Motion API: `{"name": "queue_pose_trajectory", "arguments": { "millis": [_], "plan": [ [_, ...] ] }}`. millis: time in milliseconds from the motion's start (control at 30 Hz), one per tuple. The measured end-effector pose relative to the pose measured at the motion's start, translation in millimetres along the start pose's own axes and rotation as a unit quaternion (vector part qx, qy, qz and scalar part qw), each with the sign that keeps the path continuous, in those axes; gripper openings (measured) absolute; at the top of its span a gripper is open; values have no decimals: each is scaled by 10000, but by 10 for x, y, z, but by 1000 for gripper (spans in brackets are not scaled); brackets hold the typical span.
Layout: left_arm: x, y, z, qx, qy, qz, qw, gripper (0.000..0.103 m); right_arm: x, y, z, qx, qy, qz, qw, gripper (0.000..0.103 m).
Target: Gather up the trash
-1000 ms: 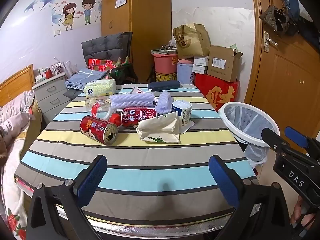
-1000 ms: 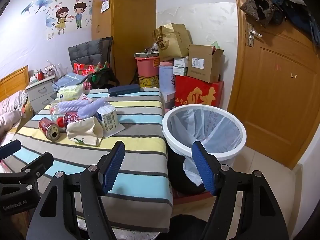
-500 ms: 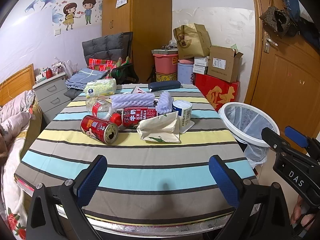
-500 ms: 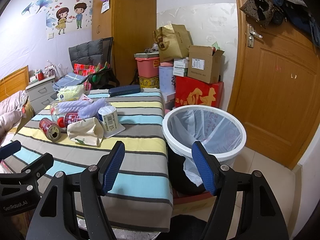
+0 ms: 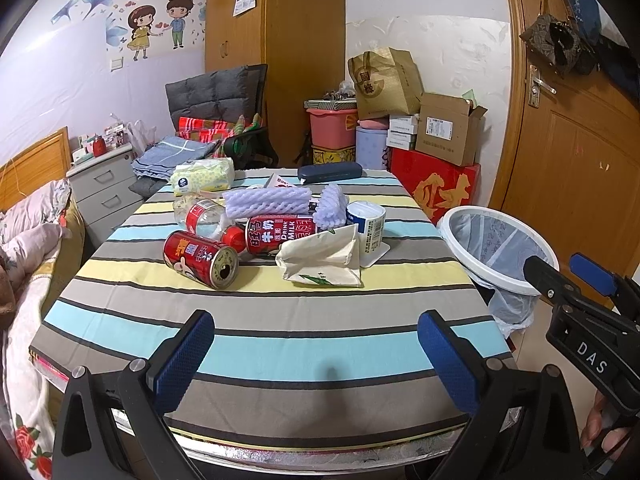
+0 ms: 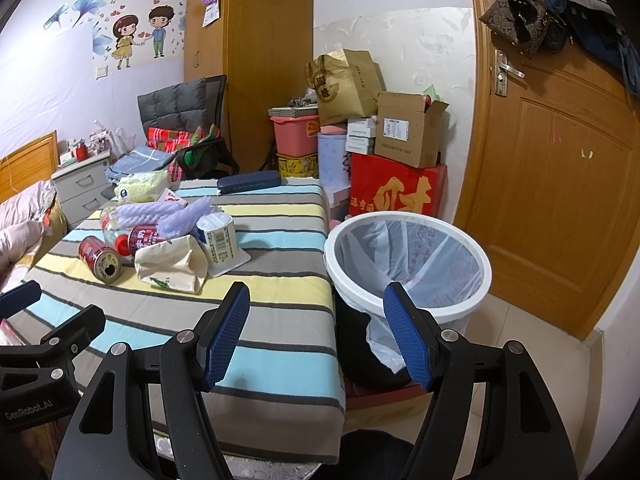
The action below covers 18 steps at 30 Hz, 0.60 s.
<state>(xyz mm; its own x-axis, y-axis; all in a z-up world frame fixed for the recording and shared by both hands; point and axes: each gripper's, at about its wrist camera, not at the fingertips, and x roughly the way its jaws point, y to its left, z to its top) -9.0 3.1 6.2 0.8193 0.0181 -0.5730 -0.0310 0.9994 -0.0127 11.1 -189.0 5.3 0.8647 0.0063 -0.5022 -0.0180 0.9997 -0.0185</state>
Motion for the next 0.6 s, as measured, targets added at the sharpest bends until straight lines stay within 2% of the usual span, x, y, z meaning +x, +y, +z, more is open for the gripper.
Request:
{"name": "queue_pose_trajectory", "arguments": {
  "millis": [600],
  "plan": [
    [-33,6,24,-1,-33,-12,10000,103,-6,4,-4,-13,-8,-17,10000,71]
  ]
}}
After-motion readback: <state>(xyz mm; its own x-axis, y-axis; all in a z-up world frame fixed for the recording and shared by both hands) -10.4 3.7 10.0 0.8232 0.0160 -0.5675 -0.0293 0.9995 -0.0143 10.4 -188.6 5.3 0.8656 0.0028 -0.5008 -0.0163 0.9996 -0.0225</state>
